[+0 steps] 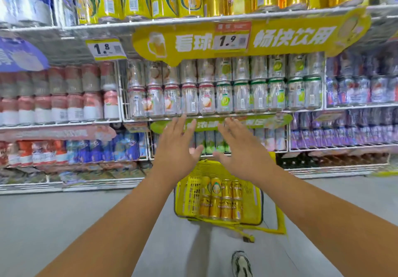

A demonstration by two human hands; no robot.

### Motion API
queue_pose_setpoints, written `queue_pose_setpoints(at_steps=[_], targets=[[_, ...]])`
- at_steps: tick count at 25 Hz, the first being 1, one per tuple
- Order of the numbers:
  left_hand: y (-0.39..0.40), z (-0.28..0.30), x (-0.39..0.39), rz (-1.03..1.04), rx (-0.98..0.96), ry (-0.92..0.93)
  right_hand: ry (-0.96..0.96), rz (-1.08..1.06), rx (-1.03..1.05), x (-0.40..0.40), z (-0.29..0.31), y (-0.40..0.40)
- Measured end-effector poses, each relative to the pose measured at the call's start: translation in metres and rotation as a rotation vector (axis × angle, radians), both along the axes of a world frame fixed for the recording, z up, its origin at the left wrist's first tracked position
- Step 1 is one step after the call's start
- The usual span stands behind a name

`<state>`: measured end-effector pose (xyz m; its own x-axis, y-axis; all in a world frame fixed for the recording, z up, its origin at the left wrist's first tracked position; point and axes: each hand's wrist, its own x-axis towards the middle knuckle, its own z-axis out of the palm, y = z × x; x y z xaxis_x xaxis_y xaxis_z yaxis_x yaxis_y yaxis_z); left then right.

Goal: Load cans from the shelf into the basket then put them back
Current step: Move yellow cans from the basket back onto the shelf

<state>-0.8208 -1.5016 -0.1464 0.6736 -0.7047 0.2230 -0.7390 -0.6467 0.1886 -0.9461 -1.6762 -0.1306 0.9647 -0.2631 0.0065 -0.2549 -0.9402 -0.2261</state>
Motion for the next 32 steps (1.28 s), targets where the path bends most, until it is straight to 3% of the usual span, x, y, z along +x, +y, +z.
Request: queue_pose_setpoints(at_steps=[16,24,32], targets=[[-0.042,-0.197,-0.043,0.125,0.108,0.19,0.156,0.041,0.123,-0.031,-0.208,-0.042],[-0.044,-0.322,-0.025,0.012,0.311,0.132,0.26,0.005,0.15,-0.007,-0.333,-0.052],[-0.047,-0.454,-0.013,0.009,0.429,0.223,0.334,-0.046,0.15,0.008,-0.461,-0.047]])
